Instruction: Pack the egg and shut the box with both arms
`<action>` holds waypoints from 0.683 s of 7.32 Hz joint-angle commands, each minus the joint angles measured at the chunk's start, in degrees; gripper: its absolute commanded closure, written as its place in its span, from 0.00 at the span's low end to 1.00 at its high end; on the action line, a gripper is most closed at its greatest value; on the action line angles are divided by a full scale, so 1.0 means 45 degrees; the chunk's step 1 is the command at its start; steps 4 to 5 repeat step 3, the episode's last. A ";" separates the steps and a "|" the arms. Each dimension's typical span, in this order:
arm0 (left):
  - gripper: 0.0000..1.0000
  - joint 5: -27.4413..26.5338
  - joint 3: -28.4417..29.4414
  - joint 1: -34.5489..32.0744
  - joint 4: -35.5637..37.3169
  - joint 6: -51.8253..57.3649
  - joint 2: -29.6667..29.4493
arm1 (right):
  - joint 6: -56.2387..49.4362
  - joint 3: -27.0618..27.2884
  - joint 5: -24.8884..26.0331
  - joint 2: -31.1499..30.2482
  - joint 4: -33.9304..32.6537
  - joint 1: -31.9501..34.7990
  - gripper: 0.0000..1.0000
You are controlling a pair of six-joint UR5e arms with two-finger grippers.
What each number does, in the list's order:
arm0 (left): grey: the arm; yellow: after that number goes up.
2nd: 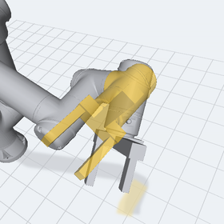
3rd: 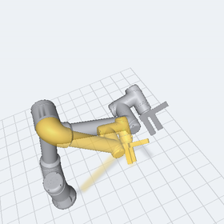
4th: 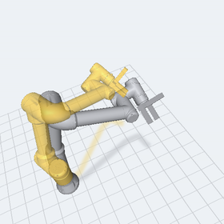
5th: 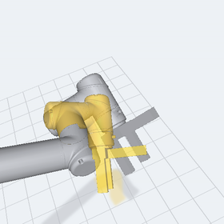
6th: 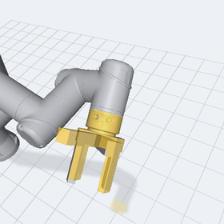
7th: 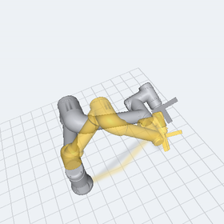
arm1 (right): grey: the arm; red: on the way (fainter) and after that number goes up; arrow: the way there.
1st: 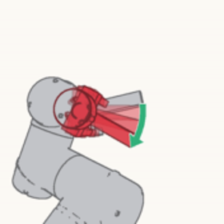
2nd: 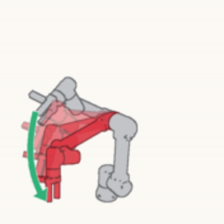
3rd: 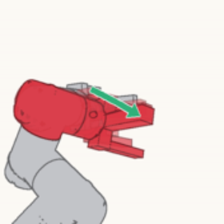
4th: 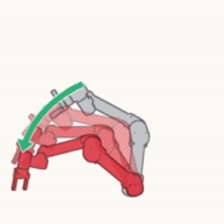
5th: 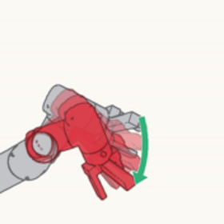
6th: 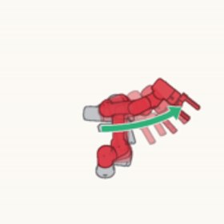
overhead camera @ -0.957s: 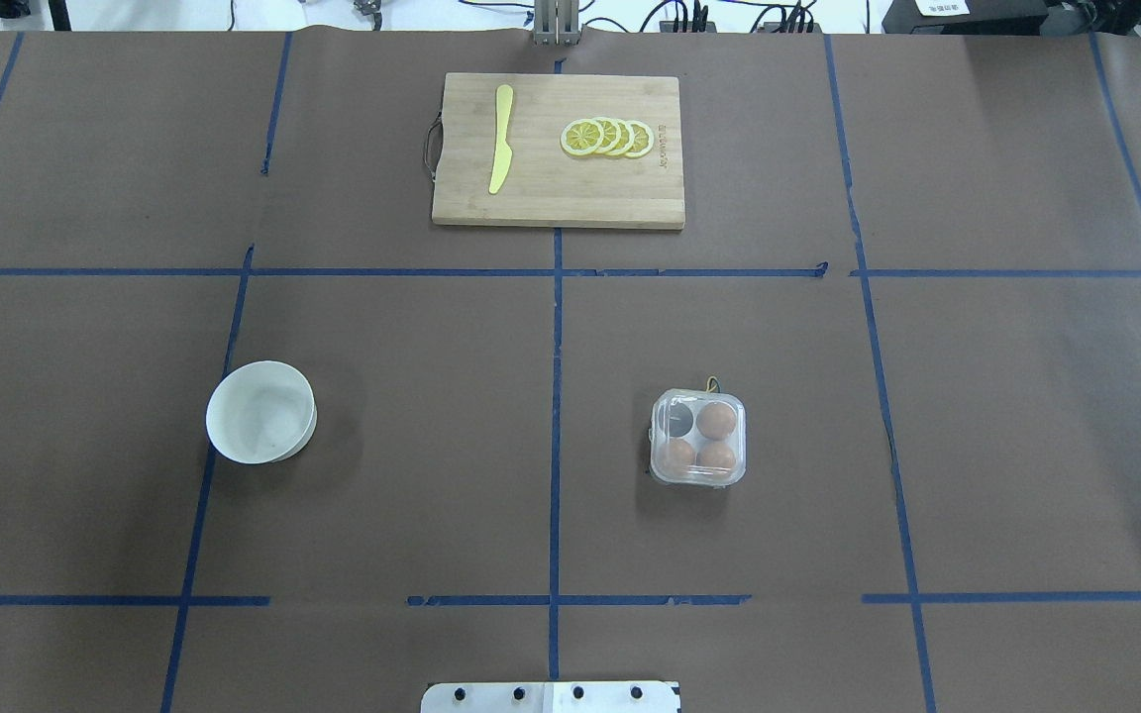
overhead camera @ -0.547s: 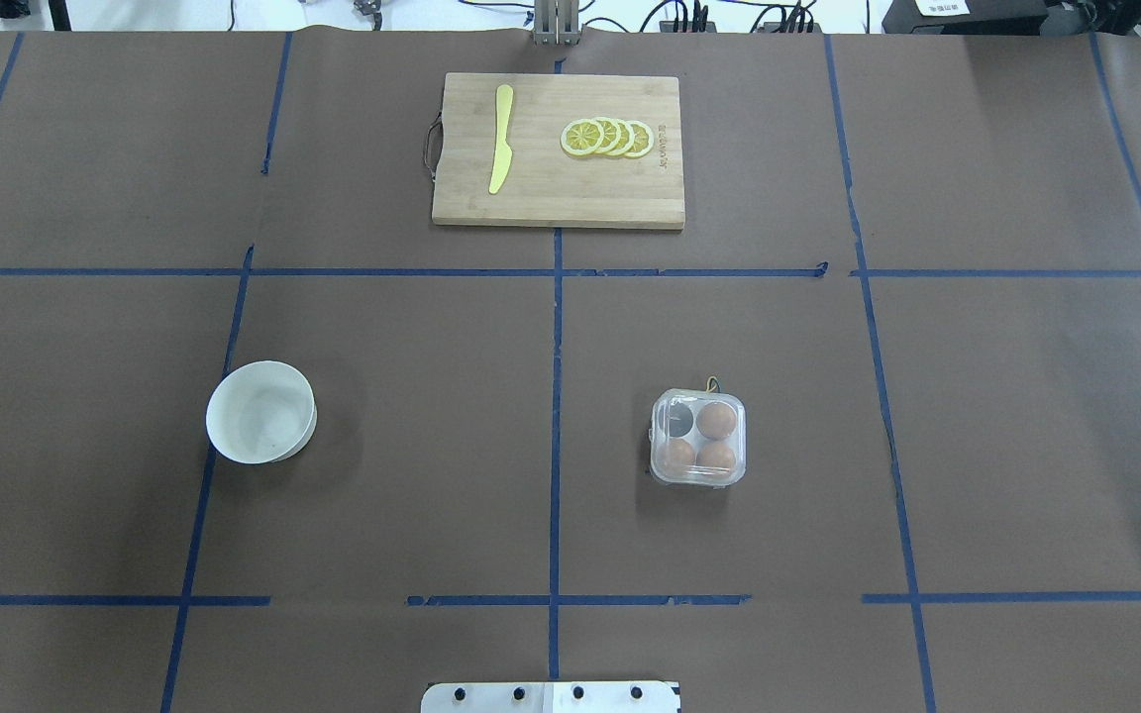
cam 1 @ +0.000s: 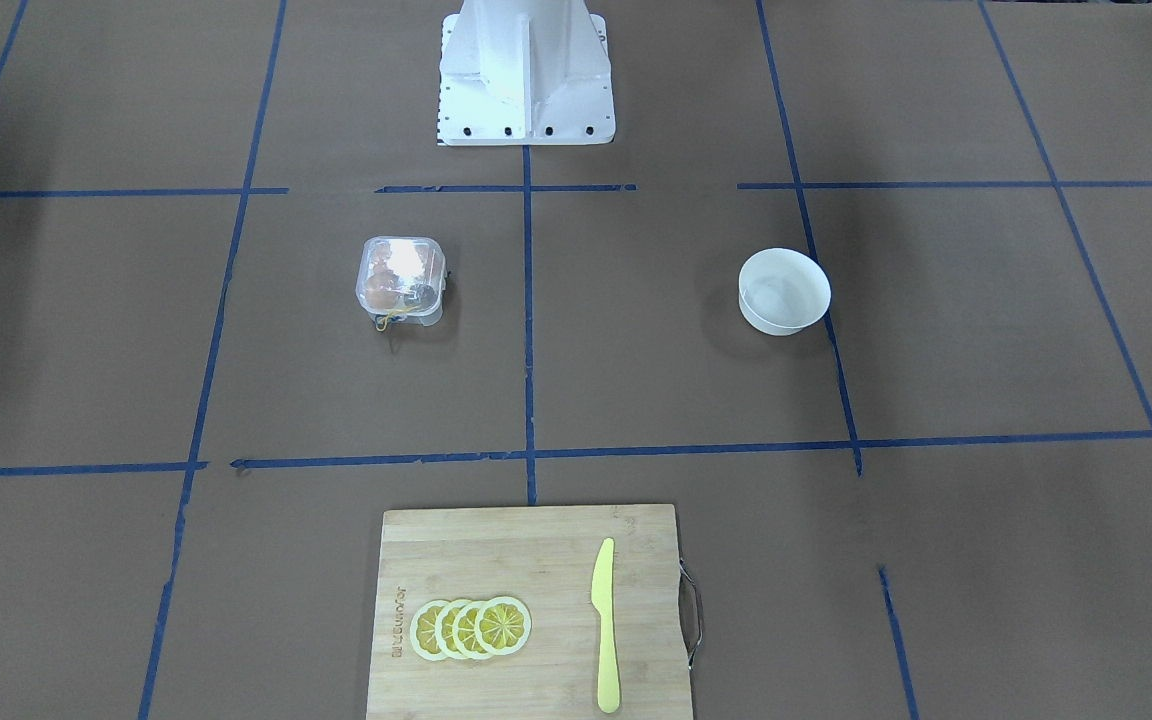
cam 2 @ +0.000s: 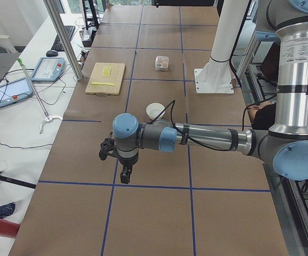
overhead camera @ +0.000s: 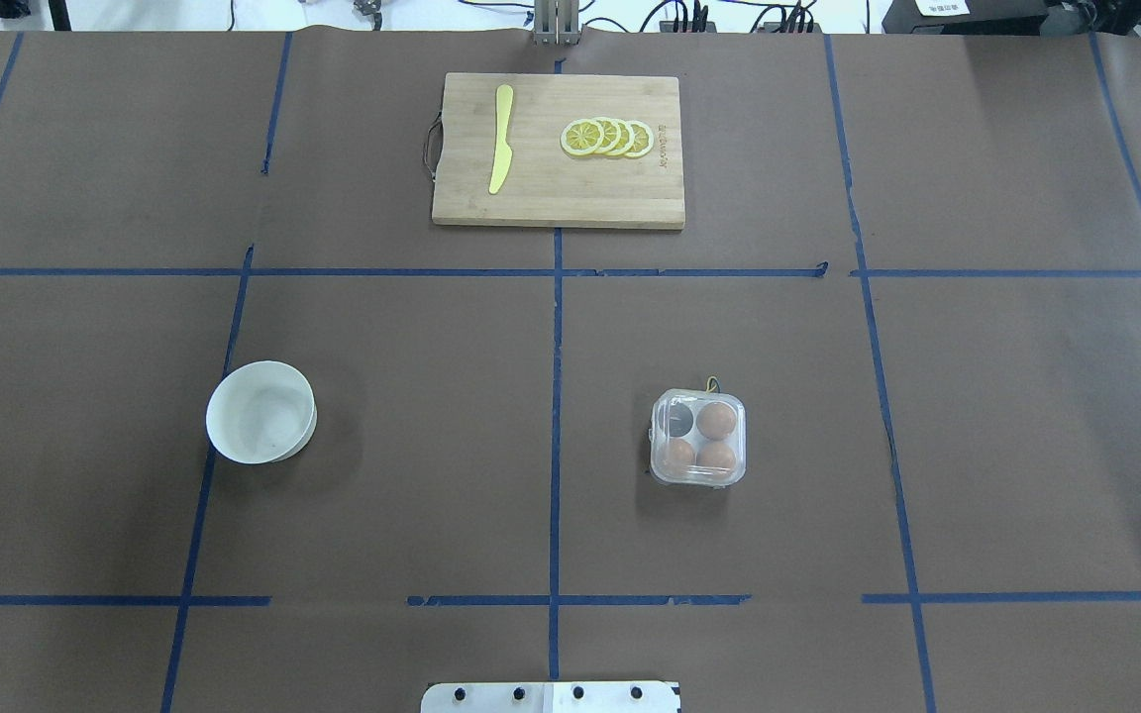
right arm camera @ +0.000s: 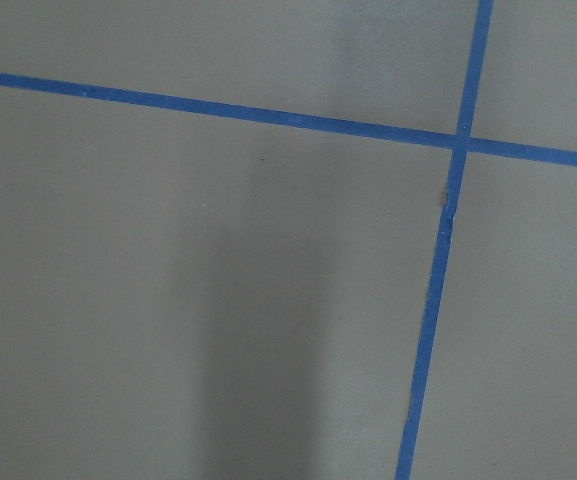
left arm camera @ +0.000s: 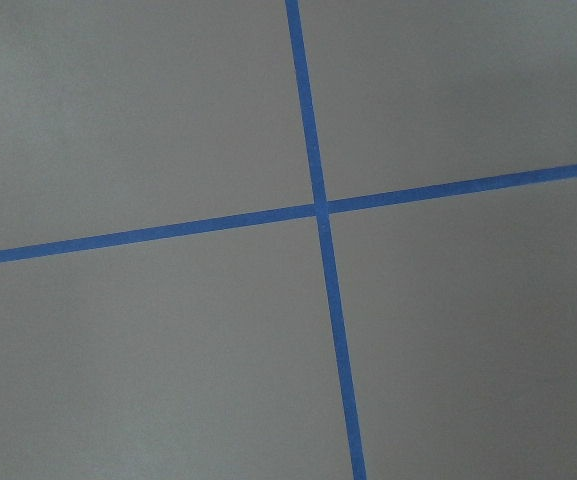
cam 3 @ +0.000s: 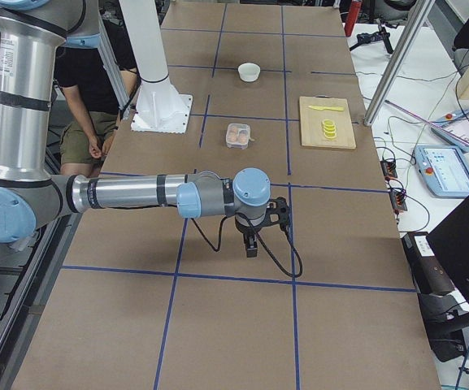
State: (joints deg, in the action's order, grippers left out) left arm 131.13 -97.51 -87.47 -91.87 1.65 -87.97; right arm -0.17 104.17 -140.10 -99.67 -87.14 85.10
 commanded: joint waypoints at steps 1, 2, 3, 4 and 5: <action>0.00 0.0000 -0.0011 -0.0015 -0.0015 0.0005 -0.0061 | 0.0038 -0.0023 -0.0001 0.0000 -0.0011 -0.0005 0.00; 0.00 0.0000 -0.0011 0.0004 -0.0015 -0.0014 -0.0061 | 0.0019 -0.0023 -0.0001 0.0000 -0.0011 -0.0005 0.00; 0.00 0.0000 -0.0011 0.0004 -0.0015 0.0005 -0.0081 | 0.0000 -0.0023 -0.0001 0.0000 -0.0011 -0.0005 0.00; 0.00 0.0000 -0.0011 0.0004 -0.0015 0.0005 -0.0081 | 0.0000 -0.0023 -0.0001 0.0000 -0.0011 -0.0005 0.00; 0.00 0.0000 -0.0011 0.0004 -0.0015 0.0005 -0.0081 | 0.0000 -0.0023 -0.0001 0.0000 -0.0011 -0.0005 0.00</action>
